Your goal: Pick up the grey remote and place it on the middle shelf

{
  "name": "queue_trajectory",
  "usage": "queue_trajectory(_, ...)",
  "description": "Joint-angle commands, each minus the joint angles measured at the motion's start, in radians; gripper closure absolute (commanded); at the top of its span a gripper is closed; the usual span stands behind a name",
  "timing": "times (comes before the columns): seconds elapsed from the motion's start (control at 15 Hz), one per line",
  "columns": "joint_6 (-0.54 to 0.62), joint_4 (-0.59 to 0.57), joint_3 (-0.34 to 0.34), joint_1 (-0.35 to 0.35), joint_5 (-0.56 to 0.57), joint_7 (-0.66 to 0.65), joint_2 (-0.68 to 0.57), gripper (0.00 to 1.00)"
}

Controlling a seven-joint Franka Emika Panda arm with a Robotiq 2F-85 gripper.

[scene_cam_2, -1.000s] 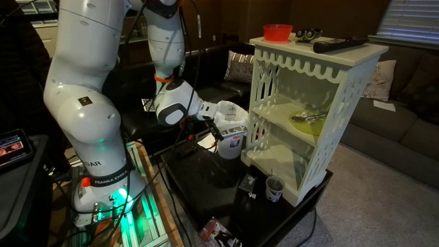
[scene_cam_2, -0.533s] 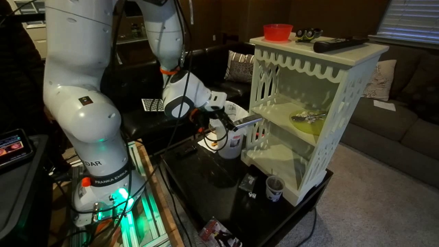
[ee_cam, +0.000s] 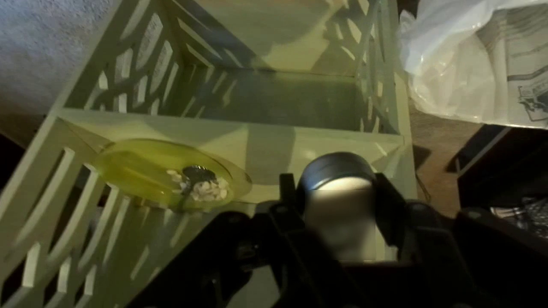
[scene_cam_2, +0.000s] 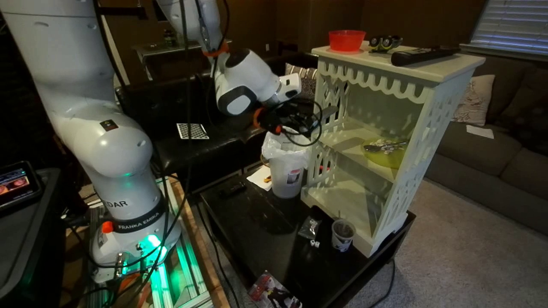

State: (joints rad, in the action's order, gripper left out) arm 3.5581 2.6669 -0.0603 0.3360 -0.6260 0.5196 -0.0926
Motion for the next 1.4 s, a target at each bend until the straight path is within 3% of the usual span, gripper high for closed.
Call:
queue_trajectory(0.0, -0.018, -0.017, -0.004, -0.002, -0.001, 0.013, 0.011, 0.54)
queue_trajectory(0.2, -0.017, -0.007, -0.003, -0.003, -0.001, 0.01, 0.0, 0.54)
queue_trajectory(0.27, -0.016, -0.005, -0.003, -0.003, -0.001, 0.01, -0.005, 0.79)
queue_trajectory(0.4, -0.222, -0.044, -0.035, -0.018, -0.006, 0.083, 0.013, 0.79)
queue_trajectory(0.6, -0.463, -0.092, -0.063, -0.066, 0.059, 0.085, 0.004, 0.79)
queue_trajectory(0.67, -0.537, -0.123, -0.036, -0.168, 0.221, -0.018, 0.017, 0.79)
queue_trajectory(0.73, -0.572, -0.167, -0.101, -0.099, 0.134, 0.061, 0.015, 0.79)
queue_trajectory(0.8, -0.589, -0.203, -0.047, -0.138, 0.077, 0.097, 0.041, 0.79)
queue_trajectory(1.13, -0.683, -0.371, -0.014, -0.153, -0.148, 0.218, -0.001, 0.79)
queue_trajectory(1.33, -0.721, -0.394, -0.007, -0.16, -0.258, 0.275, -0.038, 0.79)
